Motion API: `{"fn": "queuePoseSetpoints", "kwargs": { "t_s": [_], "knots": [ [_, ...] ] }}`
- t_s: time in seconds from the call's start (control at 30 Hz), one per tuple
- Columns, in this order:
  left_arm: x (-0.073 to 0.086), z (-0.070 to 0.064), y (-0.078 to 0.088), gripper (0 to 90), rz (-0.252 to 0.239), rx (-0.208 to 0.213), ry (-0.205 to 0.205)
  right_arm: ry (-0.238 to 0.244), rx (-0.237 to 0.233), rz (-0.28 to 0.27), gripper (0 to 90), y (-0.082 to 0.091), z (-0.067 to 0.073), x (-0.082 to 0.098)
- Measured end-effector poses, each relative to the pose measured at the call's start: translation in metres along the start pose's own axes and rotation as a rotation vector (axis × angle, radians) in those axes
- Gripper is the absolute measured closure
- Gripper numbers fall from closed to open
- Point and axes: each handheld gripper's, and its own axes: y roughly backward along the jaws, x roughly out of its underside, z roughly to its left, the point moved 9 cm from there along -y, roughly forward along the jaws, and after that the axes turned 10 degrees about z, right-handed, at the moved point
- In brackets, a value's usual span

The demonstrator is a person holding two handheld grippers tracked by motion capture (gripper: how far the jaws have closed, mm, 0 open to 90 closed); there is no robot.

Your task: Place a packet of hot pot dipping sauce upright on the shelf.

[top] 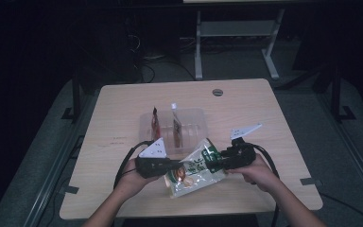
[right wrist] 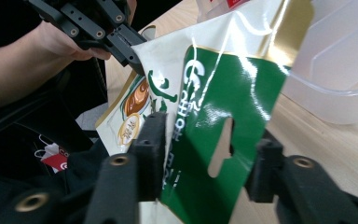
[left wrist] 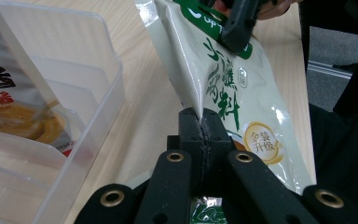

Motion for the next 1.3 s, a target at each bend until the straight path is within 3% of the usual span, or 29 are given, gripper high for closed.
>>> {"fn": "queuePoseSetpoints", "kwargs": {
  "t_s": [0.37,0.5,0.63,0.8,1.03,1.3],
  "knots": [
    [0.001,0.003,-0.002,89.6,0.001,-0.015,0.004,0.005,-0.041,-0.012,78.0,0.003,0.003,-0.001],
    [0.001,0.003,-0.003,89.4,0.004,-0.015,-0.001,0.018,-0.032,-0.002,85.5,0.003,0.003,0.0],
    [0.001,0.005,-0.005,89.1,-0.008,-0.009,0.012,0.022,-0.041,-0.007,88.0,0.004,0.003,0.0],
    [0.006,0.006,-0.01,86.6,0.019,-0.005,0.02,0.048,-0.052,-0.011,89.6,0.005,0.006,0.001],
    [0.005,0.008,-0.01,76.1,0.01,-0.001,0.046,0.065,-0.068,-0.015,89.8,0.005,0.01,0.0],
    [0.005,0.008,-0.002,46.1,0.0,-0.029,0.078,0.078,-0.079,-0.029,89.8,0.007,0.015,-0.002]
  ]
}}
